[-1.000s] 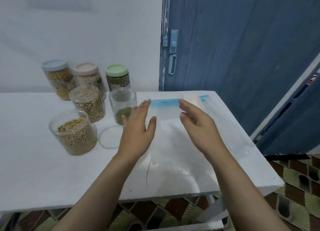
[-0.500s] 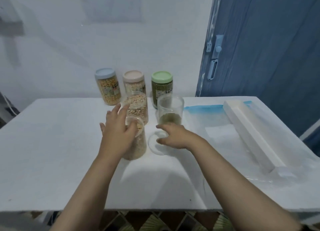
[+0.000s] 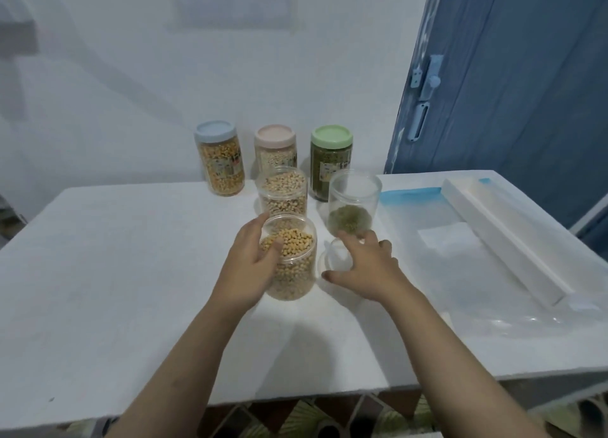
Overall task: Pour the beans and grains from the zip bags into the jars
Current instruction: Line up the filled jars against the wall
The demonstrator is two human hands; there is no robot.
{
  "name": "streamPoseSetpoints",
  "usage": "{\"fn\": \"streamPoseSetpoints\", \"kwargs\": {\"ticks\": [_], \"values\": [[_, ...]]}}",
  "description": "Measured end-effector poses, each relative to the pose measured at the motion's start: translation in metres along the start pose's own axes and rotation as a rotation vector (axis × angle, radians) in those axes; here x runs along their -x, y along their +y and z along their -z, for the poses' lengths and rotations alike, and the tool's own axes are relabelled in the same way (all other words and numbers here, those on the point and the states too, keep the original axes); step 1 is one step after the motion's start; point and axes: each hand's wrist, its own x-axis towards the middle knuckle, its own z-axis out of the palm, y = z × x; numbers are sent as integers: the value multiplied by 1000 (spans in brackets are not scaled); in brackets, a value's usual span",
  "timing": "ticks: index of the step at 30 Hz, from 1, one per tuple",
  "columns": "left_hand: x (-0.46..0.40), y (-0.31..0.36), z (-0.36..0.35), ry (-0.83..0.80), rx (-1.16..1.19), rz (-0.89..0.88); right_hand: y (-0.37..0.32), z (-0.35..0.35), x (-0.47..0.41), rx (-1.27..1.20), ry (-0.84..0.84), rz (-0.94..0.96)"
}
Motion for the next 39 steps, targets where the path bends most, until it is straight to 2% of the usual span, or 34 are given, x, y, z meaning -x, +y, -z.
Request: {"fn": "streamPoseSetpoints", "kwargs": {"ticks": [2,6,10,13,21,24,32,39], "values": [[0,-3,2,26,61,8,-5,9,23,-100,150,69],[1,-7,8,48,210,39,-23,29,51,-356,364,345],[2,-5,12,22,332,65,-44,31,44,-749,374,402],[1,-6,15,-1,383,65,-46,9,22,-882,332,417],[-2,-18,9,-49,383,54,-37,-42,-3,-921,113,342],[0,-24,5,-43,351,33,-37,-43,-2,-981,115,313],[6,-19,3,-93,442,36,-48,-41,-8,-1064,102,211],[2,-26,3,-100,344,11,-55,-36,-14,-1035,97,165]]}}
